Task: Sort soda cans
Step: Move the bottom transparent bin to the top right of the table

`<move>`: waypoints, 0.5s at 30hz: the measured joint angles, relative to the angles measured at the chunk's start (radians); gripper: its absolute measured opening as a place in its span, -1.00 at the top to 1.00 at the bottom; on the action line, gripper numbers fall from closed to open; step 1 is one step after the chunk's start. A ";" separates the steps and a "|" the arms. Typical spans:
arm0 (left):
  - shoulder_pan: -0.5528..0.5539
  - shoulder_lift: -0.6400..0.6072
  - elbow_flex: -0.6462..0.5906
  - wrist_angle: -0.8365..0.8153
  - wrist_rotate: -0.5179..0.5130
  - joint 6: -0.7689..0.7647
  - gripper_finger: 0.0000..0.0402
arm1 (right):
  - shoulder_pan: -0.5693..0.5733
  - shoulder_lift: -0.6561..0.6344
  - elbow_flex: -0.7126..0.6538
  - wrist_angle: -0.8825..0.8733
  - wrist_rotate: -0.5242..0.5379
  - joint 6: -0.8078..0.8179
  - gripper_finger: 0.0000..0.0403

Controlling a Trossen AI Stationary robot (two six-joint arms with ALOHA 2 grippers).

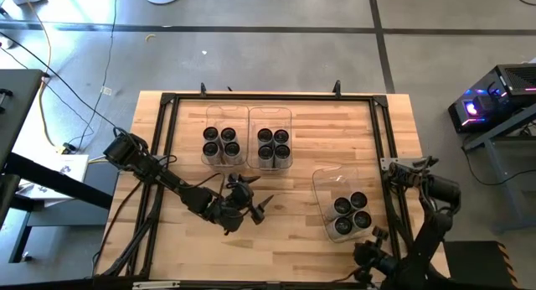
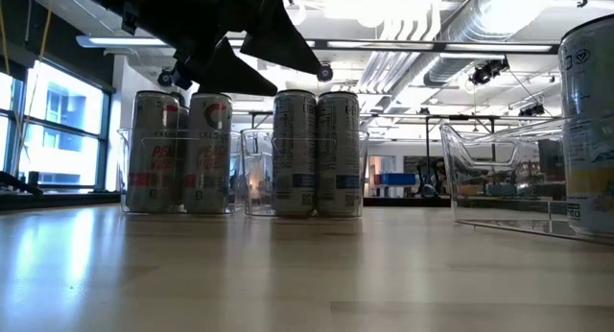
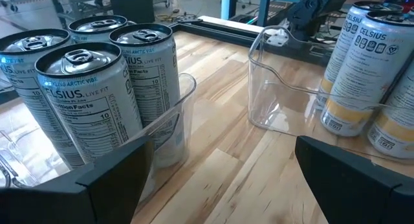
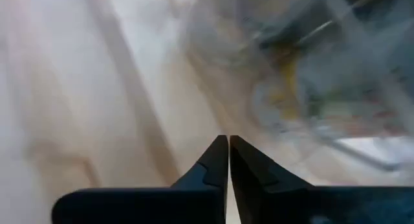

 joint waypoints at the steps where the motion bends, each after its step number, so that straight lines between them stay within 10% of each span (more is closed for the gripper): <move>1: 0.000 0.000 0.000 0.001 0.000 0.000 -0.85 | -0.005 0.000 0.000 -0.013 0.001 0.000 0.95; 15: -0.003 0.000 0.000 0.001 0.000 0.000 -0.85 | -0.101 -0.001 0.000 -0.062 0.076 -0.168 1.00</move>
